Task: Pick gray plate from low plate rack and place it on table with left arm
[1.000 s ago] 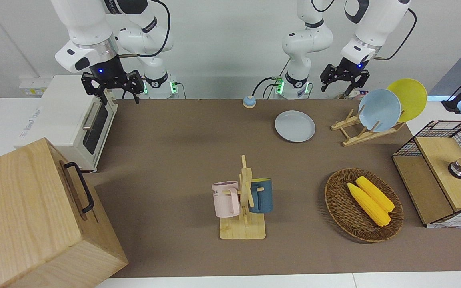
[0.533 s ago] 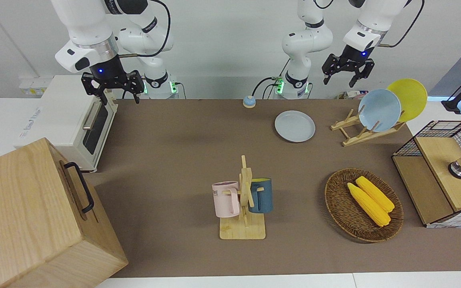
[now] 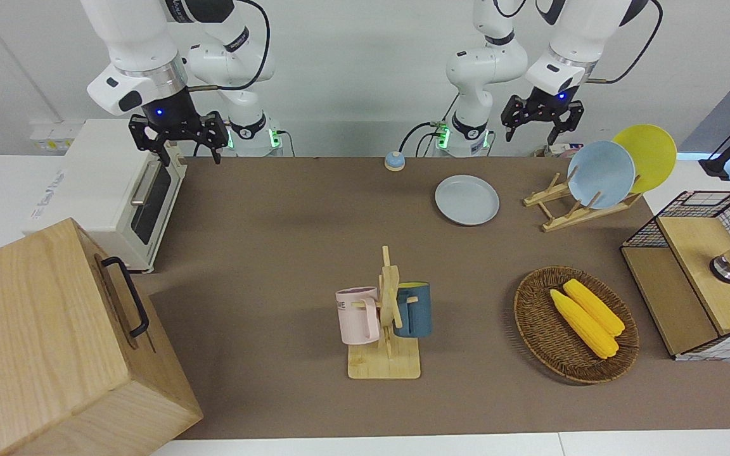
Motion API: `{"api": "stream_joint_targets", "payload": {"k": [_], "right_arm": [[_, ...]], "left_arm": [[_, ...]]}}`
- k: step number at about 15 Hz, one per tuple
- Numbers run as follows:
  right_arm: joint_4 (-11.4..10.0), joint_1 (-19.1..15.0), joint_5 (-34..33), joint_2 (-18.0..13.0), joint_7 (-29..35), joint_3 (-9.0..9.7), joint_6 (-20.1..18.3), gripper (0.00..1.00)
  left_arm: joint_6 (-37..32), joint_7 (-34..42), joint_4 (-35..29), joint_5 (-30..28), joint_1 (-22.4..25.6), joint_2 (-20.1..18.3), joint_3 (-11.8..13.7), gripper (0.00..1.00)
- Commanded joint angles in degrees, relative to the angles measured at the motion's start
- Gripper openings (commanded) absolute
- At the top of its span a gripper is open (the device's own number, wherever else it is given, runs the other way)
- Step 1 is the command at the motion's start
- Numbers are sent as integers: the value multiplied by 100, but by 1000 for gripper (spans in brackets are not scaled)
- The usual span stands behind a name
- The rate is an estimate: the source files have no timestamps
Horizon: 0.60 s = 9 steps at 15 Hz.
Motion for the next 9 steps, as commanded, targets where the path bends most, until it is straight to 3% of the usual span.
{"api": "stream_joint_targets", "payload": {"k": [1, 3, 9], "right_arm": [[123, -127, -17, 54, 75, 117, -92, 983], [123, -127, -17, 54, 75, 117, -92, 983], [123, -127, -17, 54, 75, 117, -92, 983]], "left_arm": [[42, -128, 194, 294, -759, 322, 550, 998], [34, -110, 220, 304, -858, 357, 692, 998], [25, -66, 518, 392, -761, 471, 683, 998]]}}
